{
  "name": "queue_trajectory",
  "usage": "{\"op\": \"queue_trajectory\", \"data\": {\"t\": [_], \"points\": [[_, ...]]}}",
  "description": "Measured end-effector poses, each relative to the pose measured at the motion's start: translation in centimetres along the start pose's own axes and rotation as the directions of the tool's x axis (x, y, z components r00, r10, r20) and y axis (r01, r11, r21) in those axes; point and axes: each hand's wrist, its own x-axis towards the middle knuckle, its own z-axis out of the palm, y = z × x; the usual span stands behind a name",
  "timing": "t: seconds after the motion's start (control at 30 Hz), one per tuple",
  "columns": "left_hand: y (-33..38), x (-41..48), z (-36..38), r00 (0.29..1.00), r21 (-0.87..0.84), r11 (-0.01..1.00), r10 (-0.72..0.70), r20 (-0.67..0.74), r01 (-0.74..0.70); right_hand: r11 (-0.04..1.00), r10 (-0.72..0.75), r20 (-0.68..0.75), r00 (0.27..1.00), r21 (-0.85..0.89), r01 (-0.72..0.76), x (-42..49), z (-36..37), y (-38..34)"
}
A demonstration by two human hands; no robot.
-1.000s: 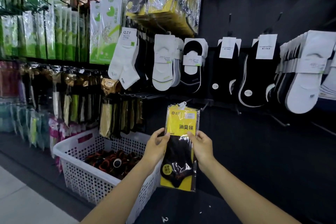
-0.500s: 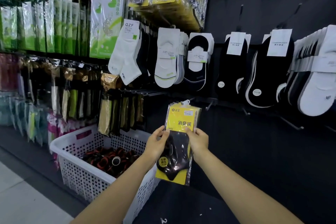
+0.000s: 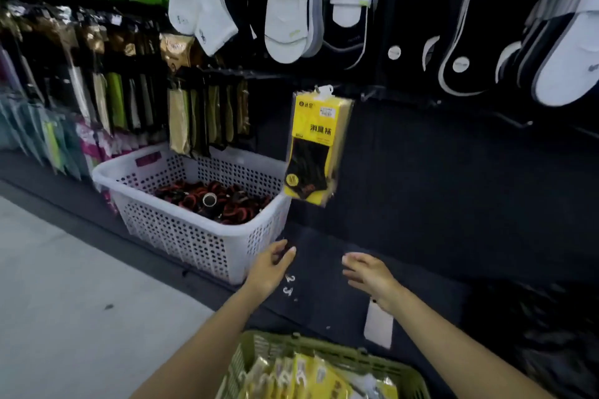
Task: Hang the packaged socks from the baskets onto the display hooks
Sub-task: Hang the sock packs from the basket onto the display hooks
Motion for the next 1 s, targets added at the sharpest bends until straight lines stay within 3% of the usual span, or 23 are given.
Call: {"op": "queue_trajectory", "data": {"t": [0.17,0.3,0.4,0.6,0.7,0.83,1.0], "points": [[-8.0,-6.8,3.5,0.975,-0.077,0.974,-0.217,-0.034,0.214,0.967,0.164,-0.044,0.985,-0.188,-0.169,-2.8,-2.7,10.1],[-15.1,-12.4,4.8,0.926,-0.026,0.928,-0.373,-0.055,0.372,0.89,0.273,-0.135,0.952,-0.341,-0.304,-4.4,-5.9,18.5],[-18.1,-14.7,4.8,0.877,0.075,0.874,-0.479,-0.022,0.48,0.788,0.4,-0.117,0.909,-0.463,-0.407,-5.0,-7.4,22.8],[-18.3,-14.6,5.7,0.888,0.17,0.879,-0.458,0.042,0.446,0.7,0.227,0.041,0.973,-0.702,-0.134,-4.6,-6.9,24.4],[-18.5,-14.3,6.5,0.884,0.17,0.885,-0.454,0.113,0.433,0.724,0.192,0.073,0.979,-0.683,-0.091,-4.0,-5.8,24.8],[-19.2,-14.1,7.1,0.883,0.19,0.887,-0.449,0.137,0.421,0.598,0.137,0.093,0.986,-0.802,-0.007,-2.6,-5.1,25.7],[-19.5,-13.7,7.9,0.861,0.142,0.864,-0.498,0.106,0.482,0.543,0.195,0.101,0.976,-0.84,-0.022,-1.0,-5.4,25.9]]}}
